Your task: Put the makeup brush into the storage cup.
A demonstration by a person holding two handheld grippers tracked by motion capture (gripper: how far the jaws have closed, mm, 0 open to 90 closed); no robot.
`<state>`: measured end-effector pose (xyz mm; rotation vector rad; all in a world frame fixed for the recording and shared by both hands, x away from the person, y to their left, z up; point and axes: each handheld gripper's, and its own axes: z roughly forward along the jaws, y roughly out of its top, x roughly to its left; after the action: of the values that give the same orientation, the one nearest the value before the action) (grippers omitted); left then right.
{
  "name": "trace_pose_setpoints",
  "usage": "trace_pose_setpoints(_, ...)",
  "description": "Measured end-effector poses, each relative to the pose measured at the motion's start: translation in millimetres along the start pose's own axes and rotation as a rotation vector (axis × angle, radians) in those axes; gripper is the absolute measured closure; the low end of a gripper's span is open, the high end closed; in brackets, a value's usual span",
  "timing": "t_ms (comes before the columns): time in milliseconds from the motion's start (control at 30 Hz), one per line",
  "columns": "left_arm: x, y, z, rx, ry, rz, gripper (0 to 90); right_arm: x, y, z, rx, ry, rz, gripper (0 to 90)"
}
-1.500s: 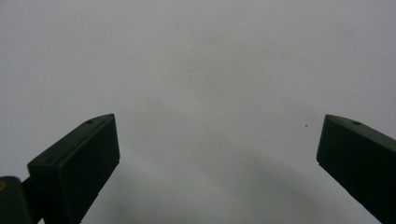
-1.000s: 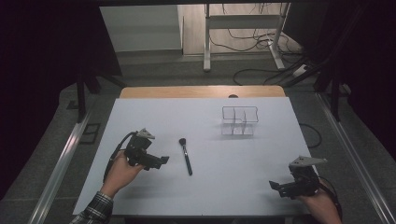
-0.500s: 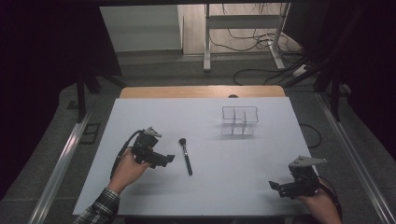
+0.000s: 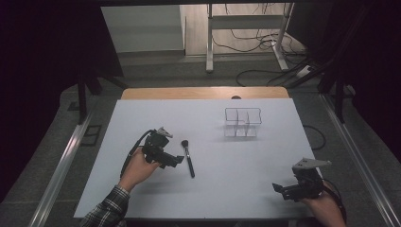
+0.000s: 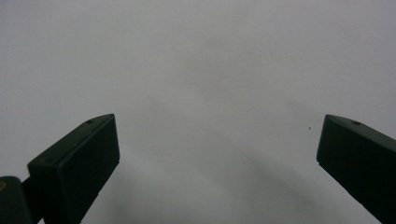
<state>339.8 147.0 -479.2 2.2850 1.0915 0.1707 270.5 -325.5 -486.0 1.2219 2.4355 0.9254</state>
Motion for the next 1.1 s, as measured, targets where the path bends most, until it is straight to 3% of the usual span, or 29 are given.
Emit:
trace_pose_setpoints(867,-17.2,36.2,20.1,0.057,-0.007,0.026,0.5,-0.2,-0.3,0.4,0.008,0.001,0.006,0.0)
trace_pose_setpoints(1100,-21.6,41.7,26.4,0.079,0.009,0.044,0.5,-0.3,-0.4,0.6,0.009,0.003,0.002,0.0)
